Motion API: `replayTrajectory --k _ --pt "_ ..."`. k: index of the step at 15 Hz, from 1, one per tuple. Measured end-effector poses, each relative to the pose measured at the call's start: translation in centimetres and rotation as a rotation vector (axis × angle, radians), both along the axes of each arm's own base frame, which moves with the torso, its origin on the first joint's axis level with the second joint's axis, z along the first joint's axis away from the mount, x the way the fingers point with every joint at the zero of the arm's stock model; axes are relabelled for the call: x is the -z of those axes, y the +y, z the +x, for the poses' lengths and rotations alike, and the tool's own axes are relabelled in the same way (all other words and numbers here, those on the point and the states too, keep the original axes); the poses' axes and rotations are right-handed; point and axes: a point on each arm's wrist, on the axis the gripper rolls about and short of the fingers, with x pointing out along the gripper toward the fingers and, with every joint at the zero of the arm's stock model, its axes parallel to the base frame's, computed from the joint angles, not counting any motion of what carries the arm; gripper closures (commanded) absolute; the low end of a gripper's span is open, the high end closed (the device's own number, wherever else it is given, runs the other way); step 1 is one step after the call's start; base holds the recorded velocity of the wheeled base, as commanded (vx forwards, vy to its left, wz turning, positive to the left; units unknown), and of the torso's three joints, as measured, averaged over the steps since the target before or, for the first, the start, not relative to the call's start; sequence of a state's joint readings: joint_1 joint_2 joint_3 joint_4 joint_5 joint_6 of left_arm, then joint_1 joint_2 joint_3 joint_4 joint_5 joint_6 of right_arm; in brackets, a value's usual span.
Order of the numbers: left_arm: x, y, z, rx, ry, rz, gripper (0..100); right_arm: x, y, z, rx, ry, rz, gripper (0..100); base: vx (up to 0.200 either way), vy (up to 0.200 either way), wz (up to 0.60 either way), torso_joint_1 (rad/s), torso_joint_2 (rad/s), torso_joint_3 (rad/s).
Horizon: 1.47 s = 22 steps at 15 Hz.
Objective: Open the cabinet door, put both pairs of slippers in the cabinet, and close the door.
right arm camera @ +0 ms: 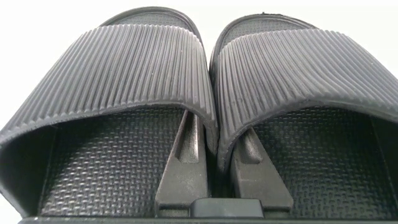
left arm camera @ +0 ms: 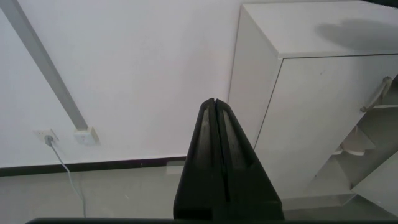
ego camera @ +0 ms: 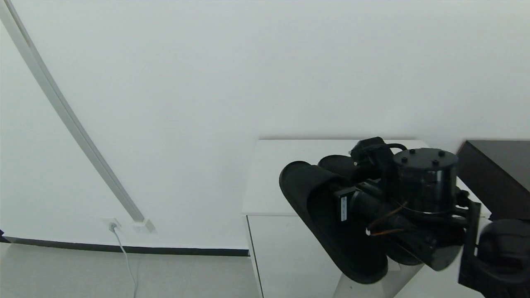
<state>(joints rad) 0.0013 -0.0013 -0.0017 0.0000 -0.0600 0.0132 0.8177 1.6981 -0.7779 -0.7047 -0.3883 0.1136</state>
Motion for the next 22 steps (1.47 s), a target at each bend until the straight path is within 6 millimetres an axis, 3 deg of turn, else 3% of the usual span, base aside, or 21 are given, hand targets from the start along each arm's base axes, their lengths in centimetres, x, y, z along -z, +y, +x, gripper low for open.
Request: replayTrajectory --k 2,5,10,22 --pt "0.0 0.0 0.0 0.000 0.000 0.000 100 -0.5 -0.5 -2.2 -0.043 0.000 0.022 100 0.000 0.000 0.00 0.000 0.00 0.000" --pt "0.0 0.0 0.0 0.000 0.000 0.000 100 -0.9 -1.0 -3.3 -0.057 -0.010 0.037 100 0.000 0.000 0.00 0.000 0.00 0.000" --pt "0.0 0.0 0.0 -0.003 0.000 -0.002 100 -1.3 -1.2 -3.7 -0.064 -0.018 0.045 100 0.000 0.000 0.00 0.000 0.00 0.000" --pt "0.0 0.0 0.0 0.000 0.000 -0.002 100 -1.1 -1.1 -4.2 -0.077 -0.015 0.039 100 -0.183 0.000 0.00 0.003 0.00 0.001"
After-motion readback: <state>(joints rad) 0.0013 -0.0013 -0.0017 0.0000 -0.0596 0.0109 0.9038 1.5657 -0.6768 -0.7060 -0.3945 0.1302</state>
